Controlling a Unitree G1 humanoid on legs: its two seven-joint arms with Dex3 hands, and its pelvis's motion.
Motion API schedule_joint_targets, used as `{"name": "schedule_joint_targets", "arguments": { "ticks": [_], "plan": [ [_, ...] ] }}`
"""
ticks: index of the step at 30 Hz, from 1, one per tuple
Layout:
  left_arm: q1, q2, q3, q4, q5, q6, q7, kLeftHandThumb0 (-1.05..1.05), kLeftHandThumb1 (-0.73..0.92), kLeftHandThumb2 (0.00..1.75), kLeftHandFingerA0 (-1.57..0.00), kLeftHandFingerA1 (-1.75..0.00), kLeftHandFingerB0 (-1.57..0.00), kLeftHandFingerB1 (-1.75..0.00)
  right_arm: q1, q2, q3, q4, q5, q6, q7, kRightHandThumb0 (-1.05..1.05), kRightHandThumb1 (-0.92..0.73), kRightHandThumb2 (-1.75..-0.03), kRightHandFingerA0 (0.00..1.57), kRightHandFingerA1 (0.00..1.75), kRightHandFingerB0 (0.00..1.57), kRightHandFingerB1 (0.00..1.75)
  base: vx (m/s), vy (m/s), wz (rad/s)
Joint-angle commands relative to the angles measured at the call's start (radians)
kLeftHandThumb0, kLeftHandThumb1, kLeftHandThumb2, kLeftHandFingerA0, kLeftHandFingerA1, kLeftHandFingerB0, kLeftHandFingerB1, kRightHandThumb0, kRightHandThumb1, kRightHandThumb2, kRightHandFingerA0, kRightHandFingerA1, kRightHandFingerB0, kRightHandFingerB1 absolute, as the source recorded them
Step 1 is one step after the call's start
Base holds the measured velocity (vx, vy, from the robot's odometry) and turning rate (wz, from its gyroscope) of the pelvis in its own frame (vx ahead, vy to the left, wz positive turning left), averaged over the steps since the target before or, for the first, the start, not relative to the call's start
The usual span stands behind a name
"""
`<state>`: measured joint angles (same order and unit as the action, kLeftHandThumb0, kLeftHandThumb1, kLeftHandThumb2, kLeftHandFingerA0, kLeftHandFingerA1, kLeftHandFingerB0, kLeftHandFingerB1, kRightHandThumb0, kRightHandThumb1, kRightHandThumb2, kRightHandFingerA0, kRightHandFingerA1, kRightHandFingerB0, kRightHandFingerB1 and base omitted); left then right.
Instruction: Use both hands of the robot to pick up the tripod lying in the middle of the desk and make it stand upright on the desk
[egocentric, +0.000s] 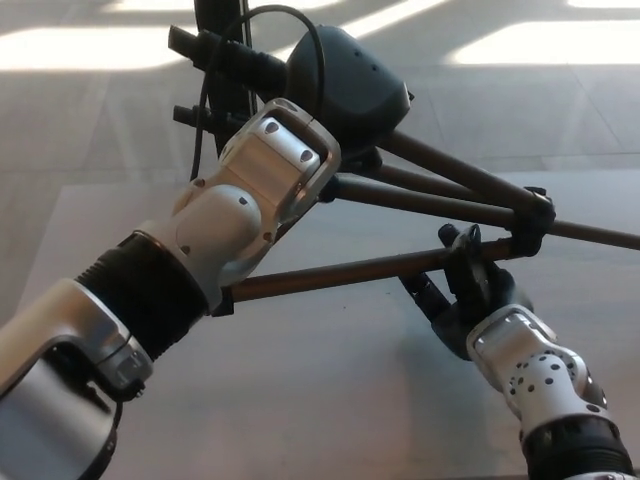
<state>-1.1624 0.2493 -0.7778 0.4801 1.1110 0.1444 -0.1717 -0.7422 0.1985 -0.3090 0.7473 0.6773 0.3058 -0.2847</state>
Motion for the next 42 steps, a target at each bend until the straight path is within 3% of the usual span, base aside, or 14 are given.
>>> {"name": "schedule_joint_targets", "arguments": {
  "ticks": [1,4,5,6,7,9,10,11,12,15,16,21,25,42],
  "plan": [
    [-0.001,0.005,0.014,-0.019,0.019,-0.005,-0.038,-0.55,0.57,0.62,-0.91,-1.75,-0.86,-1.16,-0.087,0.100,-0.037,-0.014,0.066,-0.112,0.066,-0.53,-0.77,-0.81,0.45,0.79,0.47,0.72,0.00,0.000,0.00],
    [-0.001,0.006,0.024,-0.016,0.010,-0.010,-0.037,-0.46,0.58,0.61,-0.91,-1.71,-0.87,-1.01,-0.190,0.171,-0.177,0.046,0.105,-0.177,-0.316,-0.50,-0.90,-0.67,0.49,0.92,0.42,0.94,0.00,0.000,0.00],
    [-0.003,0.009,0.022,-0.014,0.013,-0.012,-0.037,-0.51,0.58,0.63,-0.89,-1.71,-0.87,-1.13,-0.202,0.101,-0.069,0.103,-0.038,-0.090,-0.277,-0.49,-0.77,-1.16,0.29,0.70,0.31,0.70,0.00,0.000,0.00],
    [-0.004,0.010,0.022,-0.014,0.015,-0.013,-0.038,-0.51,0.58,0.63,-0.89,-1.71,-0.87,-1.13,-0.205,0.072,-0.024,0.126,-0.097,-0.051,-0.257,-0.49,-0.77,-1.16,0.29,0.70,0.31,0.70,0.00,0.000,0.00],
    [-0.006,0.012,0.022,-0.011,0.016,-0.014,-0.040,-0.47,0.61,0.58,-0.91,-1.71,-0.86,-1.05,-0.256,0.090,-0.125,0.197,-0.020,-0.163,-0.354,-0.51,-0.90,-0.68,0.52,1.35,0.53,0.84,0.00,0.000,0.00],
    [-0.008,0.011,0.024,-0.008,0.018,-0.005,-0.047,-0.39,0.47,0.94,-1.18,-1.33,-0.82,-0.92,-0.181,0.021,0.013,0.179,-0.146,-0.074,-0.175,-0.53,-0.91,-0.67,0.48,1.02,0.39,0.80,0.00,0.000,0.00],
    [-0.013,0.011,0.027,-0.007,0.017,-0.007,-0.050,-0.37,0.62,0.64,-0.89,-1.68,-0.82,-0.91,-0.141,0.088,-0.076,0.122,-0.052,-0.236,-0.135,-0.38,-0.67,-0.77,0.70,1.62,0.55,1.37,0.00,0.000,0.00],
    [-0.016,0.011,0.030,-0.008,0.014,-0.007,-0.055,-0.36,0.62,0.64,-0.89,-1.68,-0.82,-0.91,-0.251,0.046,-0.131,0.191,-0.013,-0.103,-0.343,-0.53,-0.85,-0.66,0.96,1.32,0.60,1.02,0.00,0.000,0.00],
    [-0.019,0.011,0.033,-0.005,0.012,-0.008,-0.055,-0.37,0.45,0.93,-1.18,-1.33,-0.81,-0.91,-0.284,0.032,-0.150,0.209,-0.005,-0.112,-0.349,-0.50,-0.89,-0.72,0.90,1.56,0.61,1.30,0.00,0.000,0.00],
    [-0.013,0.020,0.039,-0.008,0.012,-0.014,-0.030,-0.30,0.56,0.63,-0.89,-1.67,-0.84,-0.92,-0.292,-0.014,-0.184,0.161,0.031,-0.060,-0.283,-0.48,-0.87,-0.75,0.84,1.64,0.56,1.26,0.00,0.000,0.00],
    [-0.012,0.022,0.038,-0.009,0.015,-0.014,-0.033,-0.30,0.55,0.65,-0.90,-1.66,-0.85,-0.91,-0.273,-0.017,-0.138,0.146,-0.034,-0.082,-0.264,-0.34,-0.76,-0.80,1.00,1.75,0.68,1.65,0.00,0.000,0.00],
    [-0.021,0.030,0.063,0.008,0.006,-0.013,-0.047,-0.33,0.66,0.71,-0.88,-1.50,-0.78,-0.82,-0.248,-0.171,0.018,0.078,-0.238,-0.062,-0.190,-0.23,-0.33,-1.20,1.35,1.47,1.17,1.36,0.00,0.000,0.00],
    [-0.026,0.031,0.071,0.018,-0.002,-0.022,-0.051,-0.31,0.63,0.71,-0.88,-1.46,-0.78,-0.78,-0.267,-0.222,0.027,0.071,-0.226,-0.046,-0.166,-0.30,-0.21,-1.45,1.05,1.74,0.95,1.46,0.00,0.000,0.00],
    [0.054,0.045,0.153,-0.039,-0.039,0.065,-0.083,-0.31,0.68,0.65,-0.85,-1.49,-0.76,-0.76,-0.404,-0.561,0.431,-0.108,-0.604,-0.028,-0.001,-0.30,-0.46,-1.24,1.03,1.64,0.96,1.34,0.00,0.000,0.00]
  ]
}}
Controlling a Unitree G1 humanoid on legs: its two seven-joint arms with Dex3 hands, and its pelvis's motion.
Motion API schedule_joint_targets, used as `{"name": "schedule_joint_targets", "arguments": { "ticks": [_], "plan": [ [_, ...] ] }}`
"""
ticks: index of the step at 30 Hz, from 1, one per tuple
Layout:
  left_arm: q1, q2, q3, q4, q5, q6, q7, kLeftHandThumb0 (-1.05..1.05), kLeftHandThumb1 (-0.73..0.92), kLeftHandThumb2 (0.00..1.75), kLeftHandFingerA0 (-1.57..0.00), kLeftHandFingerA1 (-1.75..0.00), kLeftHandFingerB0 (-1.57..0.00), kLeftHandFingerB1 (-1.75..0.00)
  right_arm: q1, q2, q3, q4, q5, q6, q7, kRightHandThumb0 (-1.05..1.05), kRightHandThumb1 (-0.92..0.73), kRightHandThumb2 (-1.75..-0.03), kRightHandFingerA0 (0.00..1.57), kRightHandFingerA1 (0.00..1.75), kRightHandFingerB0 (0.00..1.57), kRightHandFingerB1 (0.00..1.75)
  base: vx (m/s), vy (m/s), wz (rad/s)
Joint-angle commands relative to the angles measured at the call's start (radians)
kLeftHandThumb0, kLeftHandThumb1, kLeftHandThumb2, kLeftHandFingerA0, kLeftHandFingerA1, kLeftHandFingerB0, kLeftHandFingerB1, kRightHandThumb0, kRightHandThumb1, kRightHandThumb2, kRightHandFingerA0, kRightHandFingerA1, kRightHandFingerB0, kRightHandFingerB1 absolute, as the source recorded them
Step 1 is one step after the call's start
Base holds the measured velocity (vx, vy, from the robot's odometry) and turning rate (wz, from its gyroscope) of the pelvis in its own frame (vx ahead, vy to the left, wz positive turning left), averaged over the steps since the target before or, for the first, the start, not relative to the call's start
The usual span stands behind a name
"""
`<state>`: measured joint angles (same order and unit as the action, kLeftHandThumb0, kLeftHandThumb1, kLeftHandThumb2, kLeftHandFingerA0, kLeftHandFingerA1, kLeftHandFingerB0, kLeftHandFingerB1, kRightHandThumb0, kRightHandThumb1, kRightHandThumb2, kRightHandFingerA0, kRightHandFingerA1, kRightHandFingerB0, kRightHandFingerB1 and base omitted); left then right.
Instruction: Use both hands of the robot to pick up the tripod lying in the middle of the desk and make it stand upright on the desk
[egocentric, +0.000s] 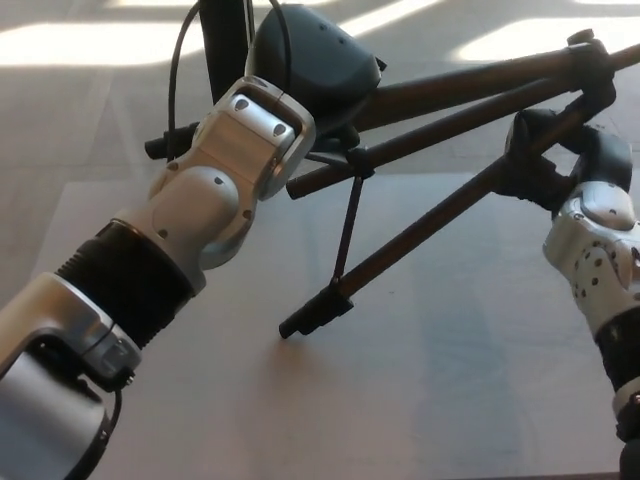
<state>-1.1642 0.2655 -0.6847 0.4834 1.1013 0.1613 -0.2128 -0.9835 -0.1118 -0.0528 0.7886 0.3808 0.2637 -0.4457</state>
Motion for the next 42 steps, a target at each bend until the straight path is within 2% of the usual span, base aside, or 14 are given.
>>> {"name": "schedule_joint_targets", "arguments": {
  "ticks": [1,5,10,11,14,16,22,25,29,30,33,37,41,42],
  "plan": [
    [0.068,0.033,0.060,-0.054,-0.024,0.054,-0.047,-0.31,0.68,0.65,-0.85,-1.49,-0.76,-0.76,-0.193,-0.280,0.214,-0.143,-0.344,0.025,0.175,-0.30,-0.46,-1.24,1.03,1.64,0.96,1.34,0.00,0.000,0.00],
    [0.112,0.044,0.075,-0.075,-0.024,0.068,-0.035,-0.36,0.69,0.63,-0.83,-1.69,-0.81,-1.13,-0.277,-0.339,0.281,-0.132,-0.372,0.037,0.262,-0.43,-0.62,-0.95,0.96,1.68,0.87,1.35,0.00,0.000,0.00],
    [0.155,0.049,0.104,-0.091,-0.051,0.090,-0.062,-0.32,0.67,0.66,-0.81,-1.58,-0.75,-0.77,-0.359,-0.409,0.432,-0.115,-0.508,-0.004,0.327,-0.38,-0.63,-0.89,1.01,1.75,0.82,1.38,0.00,0.000,0.00],
    [0.174,0.051,0.108,-0.102,-0.048,0.102,-0.062,-0.30,0.63,0.66,-0.81,-1.52,-0.78,-0.78,-0.389,-0.423,0.475,-0.105,-0.551,-0.026,0.346,-0.36,-0.66,-0.92,0.89,1.56,0.82,0.82,0.00,0.000,0.00],
    [0.215,0.040,0.129,-0.116,-0.051,0.156,-0.068,-0.35,0.63,0.63,-0.79,-1.63,-0.79,-0.96,-0.512,-0.420,0.593,-0.054,-0.626,0.035,0.422,-0.31,-0.66,-0.97,0.90,1.16,0.83,0.66,0.00,0.000,0.00],
    [0.239,0.016,0.152,-0.118,-0.068,0.195,-0.065,-0.37,0.47,0.92,-1.13,-1.32,-0.81,-1.03,-0.566,-0.402,0.619,-0.022,-0.621,0.057,0.453,-0.24,-0.55,-0.91,0.93,1.27,0.89,0.79,0.00,0.000,0.00],
    [0.363,-0.054,0.224,-0.162,-0.129,0.262,-0.026,-0.32,0.73,0.70,-0.86,-1.62,-0.78,-1.26,-0.590,-0.358,0.719,0.018,-0.637,0.041,0.480,-0.28,-0.61,-1.00,0.92,1.44,0.85,0.95,0.00,0.000,0.00],
    [0.418,-0.063,0.251,-0.208,-0.145,0.248,0.010,-0.38,0.55,0.97,-1.18,-1.36,-0.88,-1.14,-0.595,-0.337,0.758,0.020,-0.634,0.047,0.495,-0.31,-0.67,-0.95,0.93,1.51,0.82,1.08,0.00,0.000,0.00],
    [0.426,-0.089,0.293,-0.224,-0.166,0.260,0.029,-0.37,0.53,0.96,-1.14,-1.33,-0.80,-1.07,-0.605,-0.317,0.827,0.027,-0.668,0.040,0.485,-0.33,-0.67,-0.92,0.92,1.57,0.80,1.09,0.00,0.000,0.00],
    [0.427,-0.095,0.306,-0.222,-0.175,0.254,0.039,-0.28,0.66,0.70,-0.84,-1.73,-0.67,-1.40,-0.608,-0.309,0.835,0.031,-0.666,0.046,0.475,-0.34,-0.67,-0.91,0.91,1.56,0.77,1.07,0.00,0.000,0.00],
    [0.431,-0.105,0.325,-0.222,-0.173,0.284,0.011,-0.32,0.69,0.70,-0.82,-1.53,-0.65,-0.89,-0.588,-0.297,0.837,0.023,-0.640,0.030,0.456,-0.30,-0.57,-1.02,0.89,1.54,0.78,0.83,0.00,0.000,0.00],
    [0.463,-0.119,0.358,-0.241,-0.193,0.314,-0.021,-0.33,0.74,0.66,-0.77,-1.33,-0.59,-0.54,-0.549,-0.288,0.863,-0.002,-0.629,0.038,0.463,-0.31,-0.60,-1.04,0.89,1.75,0.74,1.48,0.00,0.000,0.00],
    [0.483,-0.129,0.377,-0.251,-0.193,0.315,-0.025,-0.30,0.73,0.68,-0.81,-1.58,-0.64,-0.66,-0.529,-0.282,0.869,-0.014,-0.611,0.055,0.473,-0.30,-0.65,-0.96,0.86,1.54,0.78,1.04,0.00,0.000,0.00],
    [0.488,-0.129,0.379,-0.256,-0.191,0.312,-0.025,-0.27,0.69,0.72,-0.85,-1.54,-0.74,-1.04,-0.527,-0.278,0.878,-0.015,-0.615,0.062,0.471,-0.31,-0.63,-0.97,0.88,1.56,0.81,1.05,0.00,0.000,0.00]
  ]
}}
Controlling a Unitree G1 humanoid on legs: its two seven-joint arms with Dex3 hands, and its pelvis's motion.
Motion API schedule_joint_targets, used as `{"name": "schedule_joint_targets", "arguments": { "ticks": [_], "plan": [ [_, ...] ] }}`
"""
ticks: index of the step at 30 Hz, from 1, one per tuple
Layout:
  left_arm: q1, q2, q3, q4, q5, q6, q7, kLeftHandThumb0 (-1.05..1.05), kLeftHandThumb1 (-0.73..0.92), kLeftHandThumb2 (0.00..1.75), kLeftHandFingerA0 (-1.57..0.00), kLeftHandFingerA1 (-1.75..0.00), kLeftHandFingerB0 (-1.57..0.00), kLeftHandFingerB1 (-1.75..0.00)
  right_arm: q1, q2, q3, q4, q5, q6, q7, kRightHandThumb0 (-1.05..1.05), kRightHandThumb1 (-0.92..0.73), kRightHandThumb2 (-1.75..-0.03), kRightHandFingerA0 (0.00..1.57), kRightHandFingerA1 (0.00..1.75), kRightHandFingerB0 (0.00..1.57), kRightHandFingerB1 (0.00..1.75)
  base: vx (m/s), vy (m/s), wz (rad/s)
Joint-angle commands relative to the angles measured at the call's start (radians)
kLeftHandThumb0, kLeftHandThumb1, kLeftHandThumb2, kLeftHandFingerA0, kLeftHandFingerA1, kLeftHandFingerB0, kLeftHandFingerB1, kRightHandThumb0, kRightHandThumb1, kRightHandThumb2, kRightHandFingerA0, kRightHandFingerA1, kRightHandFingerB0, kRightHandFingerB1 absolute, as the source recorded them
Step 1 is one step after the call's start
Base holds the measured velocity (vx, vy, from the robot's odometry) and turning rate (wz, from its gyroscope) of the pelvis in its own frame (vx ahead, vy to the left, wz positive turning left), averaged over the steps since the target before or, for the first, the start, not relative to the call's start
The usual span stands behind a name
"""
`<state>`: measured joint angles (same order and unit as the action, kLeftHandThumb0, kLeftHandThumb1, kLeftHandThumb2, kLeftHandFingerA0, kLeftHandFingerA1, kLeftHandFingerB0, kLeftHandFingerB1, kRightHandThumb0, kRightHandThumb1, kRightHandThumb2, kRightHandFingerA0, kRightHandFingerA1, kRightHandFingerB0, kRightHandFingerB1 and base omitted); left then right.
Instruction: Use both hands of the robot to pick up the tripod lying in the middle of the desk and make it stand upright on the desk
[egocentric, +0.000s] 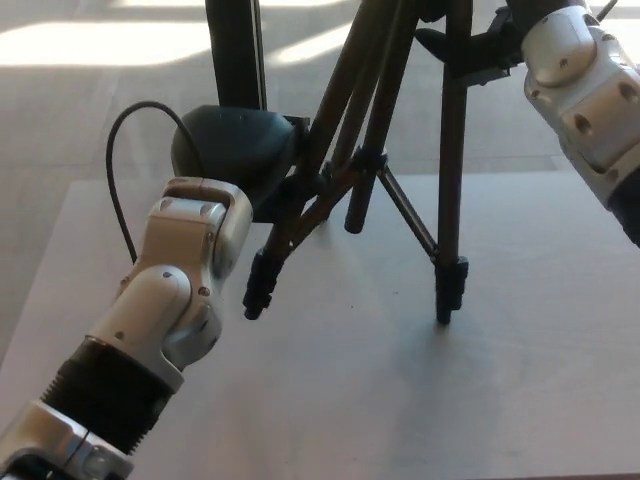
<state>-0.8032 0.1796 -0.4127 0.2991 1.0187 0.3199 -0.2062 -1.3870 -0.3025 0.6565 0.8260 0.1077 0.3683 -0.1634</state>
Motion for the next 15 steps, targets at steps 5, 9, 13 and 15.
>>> {"name": "schedule_joint_targets", "arguments": {
  "ticks": [5,9,13,15],
  "plan": [
    [0.167,-0.044,0.096,-0.077,-0.080,0.152,-0.026,-0.33,0.76,0.69,-0.80,-1.49,-0.80,-1.00,-0.056,-0.090,0.190,-0.109,-0.349,-0.046,0.189,-0.26,-0.63,-0.85,0.87,1.38,0.76,0.61,0.00,0.000,0.00],
    [0.200,-0.030,0.090,-0.082,-0.076,0.111,-0.011,-0.27,0.65,0.66,-0.81,-1.35,-0.74,-0.87,0.012,-0.109,0.187,-0.172,-0.356,-0.045,0.168,-0.21,-0.54,-1.01,0.94,1.71,0.78,0.77,0.00,0.000,0.00],
    [0.226,-0.027,0.096,-0.099,-0.067,0.118,-0.013,-0.29,0.72,0.67,-0.74,-1.28,-0.68,-0.76,0.069,-0.130,0.161,-0.207,-0.345,-0.059,0.161,-0.26,-0.49,-1.06,1.08,1.61,0.88,1.25,0.00,0.000,0.00],
    [0.226,-0.025,0.097,-0.102,-0.061,0.139,-0.034,-0.29,0.74,0.67,-0.74,-1.26,-0.65,-0.71,0.100,-0.147,0.143,-0.240,-0.345,-0.058,0.156,-0.24,-0.58,-0.97,0.88,1.58,0.81,0.94,0.00,0.000,0.00]
  ]
}}
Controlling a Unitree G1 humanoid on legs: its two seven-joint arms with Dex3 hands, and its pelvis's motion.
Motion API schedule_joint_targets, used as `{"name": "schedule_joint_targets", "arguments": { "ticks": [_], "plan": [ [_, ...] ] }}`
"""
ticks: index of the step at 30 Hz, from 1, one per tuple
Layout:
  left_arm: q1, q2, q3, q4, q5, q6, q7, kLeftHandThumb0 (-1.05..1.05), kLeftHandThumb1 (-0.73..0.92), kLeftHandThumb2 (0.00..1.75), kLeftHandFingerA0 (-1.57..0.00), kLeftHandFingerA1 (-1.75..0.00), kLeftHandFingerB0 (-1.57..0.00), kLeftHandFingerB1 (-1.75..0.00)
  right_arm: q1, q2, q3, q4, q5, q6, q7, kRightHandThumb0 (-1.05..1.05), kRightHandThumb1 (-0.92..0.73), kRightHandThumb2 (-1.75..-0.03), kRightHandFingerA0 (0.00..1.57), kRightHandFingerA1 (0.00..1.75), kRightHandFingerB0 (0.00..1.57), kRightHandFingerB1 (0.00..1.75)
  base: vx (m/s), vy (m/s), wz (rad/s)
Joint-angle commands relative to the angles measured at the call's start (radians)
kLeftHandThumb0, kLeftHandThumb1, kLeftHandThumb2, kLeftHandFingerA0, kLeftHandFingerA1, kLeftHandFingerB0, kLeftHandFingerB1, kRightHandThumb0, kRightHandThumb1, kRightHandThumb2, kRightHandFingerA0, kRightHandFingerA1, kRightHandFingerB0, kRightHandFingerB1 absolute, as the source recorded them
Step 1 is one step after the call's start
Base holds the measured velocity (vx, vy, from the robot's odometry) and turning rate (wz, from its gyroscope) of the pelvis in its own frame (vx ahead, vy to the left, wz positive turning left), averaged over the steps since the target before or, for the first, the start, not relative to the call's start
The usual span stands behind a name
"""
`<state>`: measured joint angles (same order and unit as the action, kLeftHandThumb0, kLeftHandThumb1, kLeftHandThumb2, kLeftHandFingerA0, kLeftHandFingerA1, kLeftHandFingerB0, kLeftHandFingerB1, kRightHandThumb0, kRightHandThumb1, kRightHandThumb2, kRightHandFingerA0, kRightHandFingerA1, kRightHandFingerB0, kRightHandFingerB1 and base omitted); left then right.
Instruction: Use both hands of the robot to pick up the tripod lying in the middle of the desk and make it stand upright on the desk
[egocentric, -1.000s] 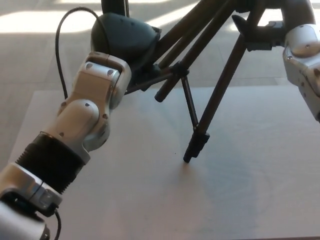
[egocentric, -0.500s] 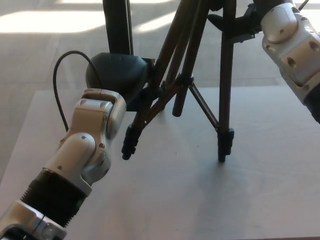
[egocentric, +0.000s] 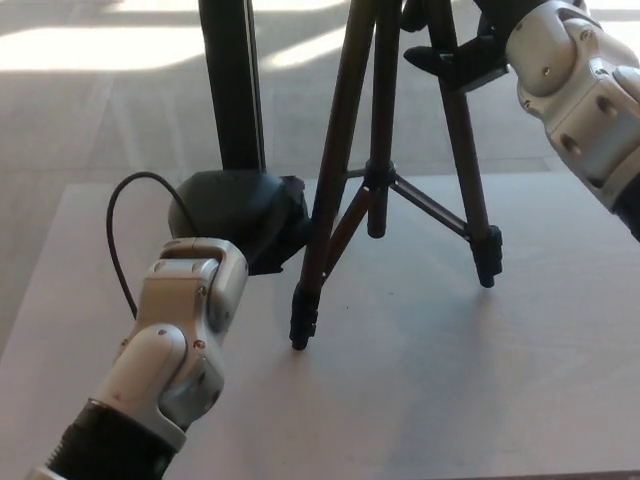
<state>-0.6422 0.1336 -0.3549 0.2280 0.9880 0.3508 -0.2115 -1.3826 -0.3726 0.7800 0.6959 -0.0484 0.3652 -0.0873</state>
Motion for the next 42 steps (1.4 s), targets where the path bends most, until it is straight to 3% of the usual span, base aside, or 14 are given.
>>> {"name": "schedule_joint_targets", "arguments": {
  "ticks": [1,5,7,9,12,13,19,25,26,28,31,32,39,42],
  "plan": [
    [0.070,0.027,0.033,-0.044,-0.015,0.120,-0.046,-0.29,0.74,0.67,-0.75,-1.26,-0.61,-0.60,0.130,-0.091,0.002,-0.130,-0.184,-0.059,0.065,-0.23,-0.57,-0.96,0.87,1.67,0.84,1.03,0.00,0.000,0.00],
    [0.098,0.061,0.019,-0.062,0.004,0.083,-0.021,-0.28,0.69,0.69,-0.82,-1.48,-0.70,-0.73,0.188,-0.118,-0.027,-0.183,-0.190,-0.048,0.074,-0.21,-0.56,-1.00,0.88,1.65,0.86,1.01,0.00,0.000,0.00],
    [0.109,0.061,0.019,-0.046,-0.002,0.085,-0.001,-0.27,0.71,0.74,-0.84,-1.57,-0.74,-0.81,0.223,-0.132,-0.047,-0.213,-0.191,-0.046,0.077,-0.21,-0.55,-0.99,0.85,1.74,0.74,1.44,0.00,0.000,0.00],
    [0.124,0.068,0.020,-0.046,-0.009,0.079,0.007,-0.26,0.73,0.72,-0.89,-1.67,-0.75,-0.98,0.259,-0.147,-0.077,-0.240,-0.189,-0.042,0.090,-0.19,-0.53,-0.99,0.84,1.75,0.74,1.52,0.00,0.000,0.00],
    [0.140,0.087,0.018,-0.046,-0.016,0.057,0.015,-0.27,0.72,0.81,-0.89,-1.43,-0.82,-0.92,0.292,-0.156,-0.111,-0.240,-0.184,-0.072,0.112,-0.19,-0.55,-0.91,1.05,1.62,0.83,1.16,0.00,0.000,0.00],
    [0.145,0.090,0.017,-0.048,-0.016,0.054,0.017,-0.24,0.68,0.81,-0.91,-1.43,-0.81,-0.89,0.300,-0.156,-0.117,-0.241,-0.187,-0.073,0.116,-0.18,-0.59,-0.92,0.83,1.74,0.76,1.30,0.00,0.000,0.00],
    [0.165,0.094,0.018,-0.069,-0.025,0.075,-0.001,-0.24,0.71,0.86,-0.89,-1.44,-0.80,-0.90,0.338,-0.136,-0.147,-0.256,-0.203,-0.046,0.167,-0.16,-0.56,-0.97,0.87,1.66,0.83,1.17,0.00,0.000,0.00],
    [0.188,0.098,0.020,-0.087,-0.031,0.071,0.001,-0.24,0.69,0.89,-0.93,-1.42,-0.81,-0.80,0.318,-0.122,-0.123,-0.247,-0.222,0.016,0.251,-0.34,-0.75,-0.63,0.75,1.24,0.62,0.43,0.00,0.000,0.00],
    [0.188,0.101,0.019,-0.084,-0.031,0.063,0.007,-0.24,0.69,0.87,-0.92,-1.46,-0.80,-0.92,0.305,-0.120,-0.125,-0.245,-0.204,0.038,0.292,-0.47,-0.59,-0.97,0.73,0.96,0.36,0.54,0.00,0.000,0.00],
    [0.195,0.098,0.017,-0.092,-0.025,0.077,-0.001,-0.24,0.68,0.81,-0.89,-1.30,-0.77,-0.72,0.299,-0.122,-0.122,-0.247,-0.200,0.038,0.322,-0.67,-0.76,-0.63,0.41,0.69,0.15,0.27,0.00,0.000,0.00],
    [0.215,0.109,0.017,-0.123,-0.035,0.047,0.001,-0.21,0.66,0.73,-0.81,-1.15,-0.71,-0.64,0.273,-0.114,-0.100,-0.248,-0.222,0.071,0.353,-0.80,-0.59,-0.99,0.00,0.25,0.00,0.20,0.00,0.000,0.00],
    [0.219,0.107,0.020,-0.128,-0.040,0.040,0.010,-0.21,0.62,0.70,-0.84,-1.45,-0.74,-0.74,0.267,-0.108,-0.097,-0.247,-0.228,0.080,0.358,-0.99,-0.66,-0.98,0.00,0.04,0.00,0.04,0.00,0.000,0.00],
    [0.201,0.070,0.030,-0.137,-0.057,0.061,0.030,-0.28,0.65,0.64,-0.86,-1.50,-0.65,-0.66,0.259,-0.095,-0.086,-0.243,-0.269,0.090,0.378,-1.03,-0.65,-1.02,0.00,0.11,0.00,0.04,0.00,0.000,0.00],
    [0.165,0.069,0.027,-0.158,-0.072,0.086,-0.058,-0.56,0.61,0.58,-0.70,-1.04,-0.23,-0.36,0.262,-0.086,-0.098,-0.241,-0.271,0.096,0.398,-1.05,-0.63,-0.96,0.00,0.11,0.00,0.00,0.00,0.000,0.00]
  ]
}}
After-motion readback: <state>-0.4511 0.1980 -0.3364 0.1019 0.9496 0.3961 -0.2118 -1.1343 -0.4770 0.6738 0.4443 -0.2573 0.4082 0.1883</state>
